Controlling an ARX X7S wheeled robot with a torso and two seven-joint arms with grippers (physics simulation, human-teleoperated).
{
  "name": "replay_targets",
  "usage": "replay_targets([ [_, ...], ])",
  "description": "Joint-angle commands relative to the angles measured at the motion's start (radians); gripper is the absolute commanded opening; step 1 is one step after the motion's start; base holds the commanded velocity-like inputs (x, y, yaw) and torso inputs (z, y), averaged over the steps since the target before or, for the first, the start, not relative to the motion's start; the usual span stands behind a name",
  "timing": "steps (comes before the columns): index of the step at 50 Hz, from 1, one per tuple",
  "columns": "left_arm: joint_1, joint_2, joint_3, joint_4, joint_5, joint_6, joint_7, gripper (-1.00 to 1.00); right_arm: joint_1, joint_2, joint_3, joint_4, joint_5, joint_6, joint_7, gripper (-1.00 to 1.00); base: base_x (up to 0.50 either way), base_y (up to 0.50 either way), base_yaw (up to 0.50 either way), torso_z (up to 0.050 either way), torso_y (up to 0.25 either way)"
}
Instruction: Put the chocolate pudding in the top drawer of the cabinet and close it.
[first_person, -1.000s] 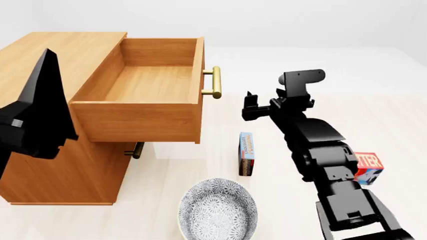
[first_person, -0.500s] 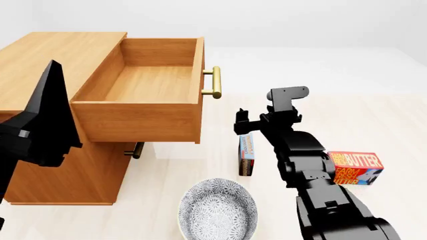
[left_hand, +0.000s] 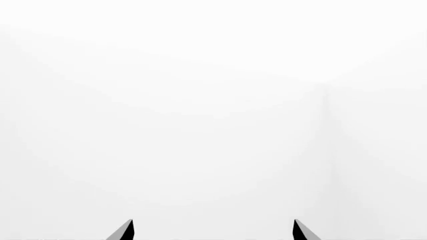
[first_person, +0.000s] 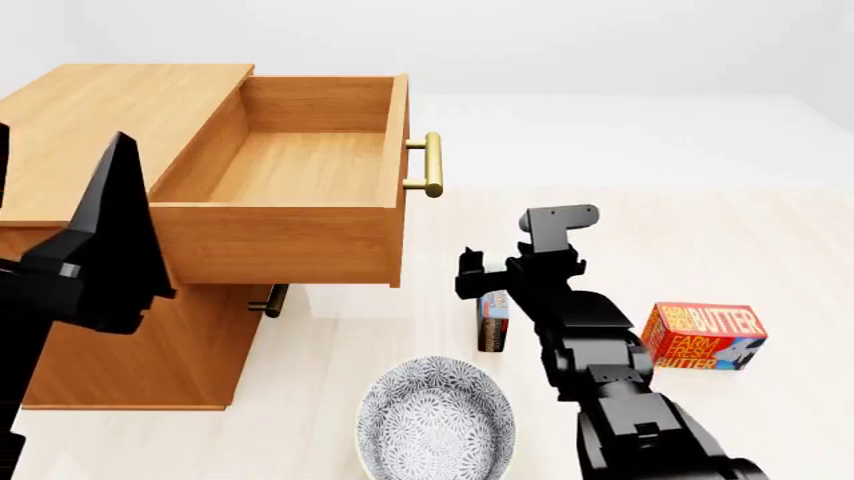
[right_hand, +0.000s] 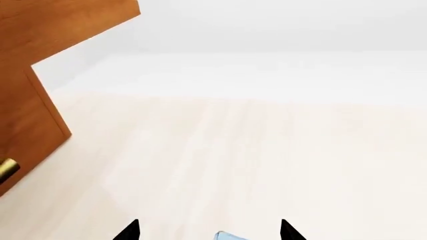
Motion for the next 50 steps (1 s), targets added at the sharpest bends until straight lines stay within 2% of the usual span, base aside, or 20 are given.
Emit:
replay_targets([
  [1,0.011,0.026,-0.001,-0.032,0.0,0.004,0.003,1.0,-0.027,-0.005,-0.044,0.003,0.052,-0.011,0.0,1.0,0.0,0.0,0.0,0.0,0.0],
  [15,0.023,0.022,-0.002,-0.027,-0.004,0.008,0.004,1.0,-0.04,-0.004,-0.1,0.003,0.116,0.0,0.017,1.0,0.0,0.0,0.0,0.0,0.0],
  [30,0.034,0.066,-0.005,-0.077,-0.025,0.01,0.025,1.0,-0.067,-0.003,-0.044,0.003,0.056,0.034,0.02,1.0,0.0,0.0,0.0,0.0,0.0],
  [50,0.046,0.065,-0.01,-0.074,-0.032,0.011,0.03,1.0,-0.079,-0.004,-0.015,0.003,0.041,0.099,0.03,1.0,0.0,0.0,0.0,0.0,0.0],
])
